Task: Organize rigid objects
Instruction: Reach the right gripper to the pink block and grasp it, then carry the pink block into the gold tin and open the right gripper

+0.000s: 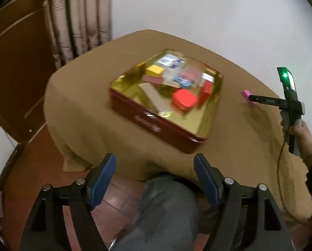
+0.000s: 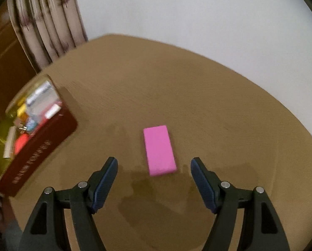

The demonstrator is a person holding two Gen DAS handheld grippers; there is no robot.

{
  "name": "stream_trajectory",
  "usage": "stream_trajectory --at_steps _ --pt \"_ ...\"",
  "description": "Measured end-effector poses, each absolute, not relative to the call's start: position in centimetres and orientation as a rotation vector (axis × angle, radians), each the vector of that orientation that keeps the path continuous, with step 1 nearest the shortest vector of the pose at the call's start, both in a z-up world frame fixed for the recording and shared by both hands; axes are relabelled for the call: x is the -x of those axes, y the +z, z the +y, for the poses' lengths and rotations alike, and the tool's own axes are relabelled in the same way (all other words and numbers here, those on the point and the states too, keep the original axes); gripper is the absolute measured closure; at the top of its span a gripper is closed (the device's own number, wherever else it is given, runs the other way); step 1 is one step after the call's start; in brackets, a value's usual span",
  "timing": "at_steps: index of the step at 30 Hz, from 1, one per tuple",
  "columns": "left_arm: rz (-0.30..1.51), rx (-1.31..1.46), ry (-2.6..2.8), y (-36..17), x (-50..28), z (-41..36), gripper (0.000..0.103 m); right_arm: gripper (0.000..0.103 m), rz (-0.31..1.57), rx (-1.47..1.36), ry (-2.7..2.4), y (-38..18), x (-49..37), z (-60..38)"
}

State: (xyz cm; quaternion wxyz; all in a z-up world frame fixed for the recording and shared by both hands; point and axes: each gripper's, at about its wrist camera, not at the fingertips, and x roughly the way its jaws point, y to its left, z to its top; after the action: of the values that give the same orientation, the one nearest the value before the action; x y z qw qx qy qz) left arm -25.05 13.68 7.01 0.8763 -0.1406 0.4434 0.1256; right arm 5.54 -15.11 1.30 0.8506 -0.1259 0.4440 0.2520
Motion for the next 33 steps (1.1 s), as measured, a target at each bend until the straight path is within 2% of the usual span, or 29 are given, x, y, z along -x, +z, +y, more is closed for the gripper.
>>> stream_trajectory --at_steps 4,6,12,13,14,15,19,25,27,29,33 --pt "0.950 0.312 0.296 5.7 25.2 15.2 0.030 0.029 0.989 0.306 0.496 -0.2 -7.3 -13.7" --pt "0.974 0.325 0.302 5.1 25.2 15.8 0.030 0.039 1.018 0.324 0.493 -0.9 -7.7 -13.1" --pt "0.979 0.321 0.303 4.4 25.5 16.4 0.030 0.045 1.032 0.329 0.468 -1.1 -7.6 -12.7" --pt "0.976 0.313 0.303 4.4 25.6 16.4 0.030 0.049 1.041 0.315 0.458 -1.1 -7.5 -12.6" --pt "0.978 0.302 0.305 4.4 25.7 16.3 0.030 0.072 1.049 0.301 0.449 -0.9 -7.5 -12.8" --pt "0.982 0.294 0.309 4.5 25.8 16.4 0.030 0.073 1.066 0.267 0.431 -0.5 -7.6 -13.1" --pt "0.980 0.323 0.308 4.4 26.4 17.0 0.030 0.073 1.076 0.162 0.468 1.3 -7.1 -13.2" --pt "0.957 0.295 0.292 5.1 27.1 17.1 0.030 0.073 0.992 0.007 0.663 7.7 -1.7 -10.1" --pt "0.944 0.293 0.293 5.4 27.4 17.2 0.025 0.073 0.983 -0.010 0.744 9.0 0.4 -7.7" --pt "0.930 0.292 0.291 5.6 27.6 17.4 0.020 0.073 0.990 -0.003 0.833 9.5 3.0 -4.2" --pt "0.927 0.292 0.280 5.8 27.7 17.8 0.020 0.073 1.021 0.059 0.927 8.6 6.1 1.6"
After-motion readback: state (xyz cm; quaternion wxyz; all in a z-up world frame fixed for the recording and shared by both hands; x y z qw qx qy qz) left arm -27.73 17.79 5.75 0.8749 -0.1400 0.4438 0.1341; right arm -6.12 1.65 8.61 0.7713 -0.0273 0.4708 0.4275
